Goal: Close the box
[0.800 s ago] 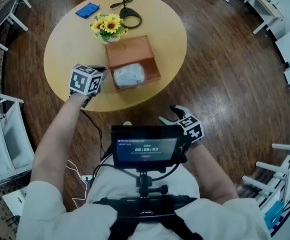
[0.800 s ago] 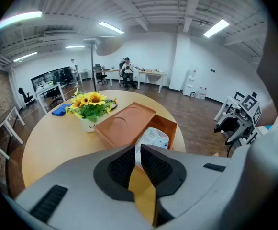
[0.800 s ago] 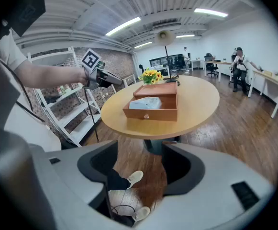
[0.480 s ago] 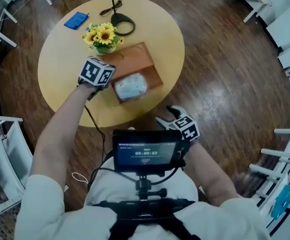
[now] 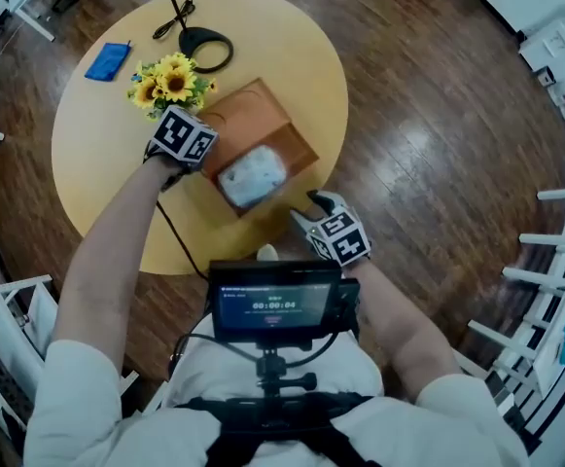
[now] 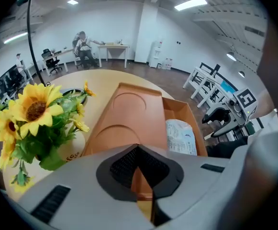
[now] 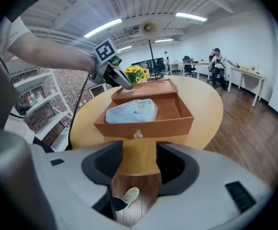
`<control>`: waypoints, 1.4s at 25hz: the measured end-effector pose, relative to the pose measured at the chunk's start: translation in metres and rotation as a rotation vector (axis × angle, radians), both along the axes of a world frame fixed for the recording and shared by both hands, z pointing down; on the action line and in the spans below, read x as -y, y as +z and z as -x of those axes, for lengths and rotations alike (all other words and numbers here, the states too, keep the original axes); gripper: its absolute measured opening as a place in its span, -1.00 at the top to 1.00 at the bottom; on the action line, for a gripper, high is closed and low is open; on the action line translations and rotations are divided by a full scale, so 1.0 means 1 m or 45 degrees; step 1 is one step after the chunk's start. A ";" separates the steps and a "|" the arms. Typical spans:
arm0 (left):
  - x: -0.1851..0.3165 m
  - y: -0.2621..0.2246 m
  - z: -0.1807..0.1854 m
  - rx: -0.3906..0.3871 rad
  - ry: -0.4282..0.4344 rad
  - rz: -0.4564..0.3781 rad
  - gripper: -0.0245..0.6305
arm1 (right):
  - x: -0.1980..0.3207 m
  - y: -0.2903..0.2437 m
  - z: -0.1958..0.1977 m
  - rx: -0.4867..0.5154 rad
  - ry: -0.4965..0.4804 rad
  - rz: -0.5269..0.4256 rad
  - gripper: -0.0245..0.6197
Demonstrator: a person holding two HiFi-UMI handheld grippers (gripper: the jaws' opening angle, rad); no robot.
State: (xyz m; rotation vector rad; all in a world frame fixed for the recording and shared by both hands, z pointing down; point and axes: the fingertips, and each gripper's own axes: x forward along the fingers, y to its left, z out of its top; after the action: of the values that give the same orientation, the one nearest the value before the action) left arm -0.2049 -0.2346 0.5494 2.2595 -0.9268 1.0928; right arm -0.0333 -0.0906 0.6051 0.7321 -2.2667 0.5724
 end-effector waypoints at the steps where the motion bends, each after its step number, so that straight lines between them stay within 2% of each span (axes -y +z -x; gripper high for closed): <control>1: -0.001 0.003 0.000 0.003 0.014 0.011 0.93 | 0.001 0.004 0.003 -0.007 0.007 -0.005 0.25; 3: 0.000 0.008 0.000 -0.006 0.026 0.028 0.93 | 0.003 0.011 0.011 -0.016 0.014 -0.011 0.29; 7: 0.000 0.008 -0.002 -0.056 0.026 0.049 0.93 | 0.009 0.021 0.022 -0.034 0.037 -0.026 0.51; 12: -0.001 0.005 0.000 -0.065 0.034 0.053 0.93 | 0.010 0.027 0.036 -0.037 0.029 -0.017 0.52; 15: -0.003 0.005 -0.003 -0.060 0.047 0.061 0.93 | 0.012 0.027 0.035 -0.044 0.046 -0.029 0.67; 35: -0.006 0.003 -0.009 -0.077 0.091 0.073 0.93 | 0.055 0.020 0.077 -0.013 0.027 -0.053 0.69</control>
State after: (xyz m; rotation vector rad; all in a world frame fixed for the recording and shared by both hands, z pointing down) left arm -0.1962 -0.2285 0.5525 2.2809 -0.7860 1.0614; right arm -0.1099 -0.1458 0.6254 0.7785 -2.2698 0.5310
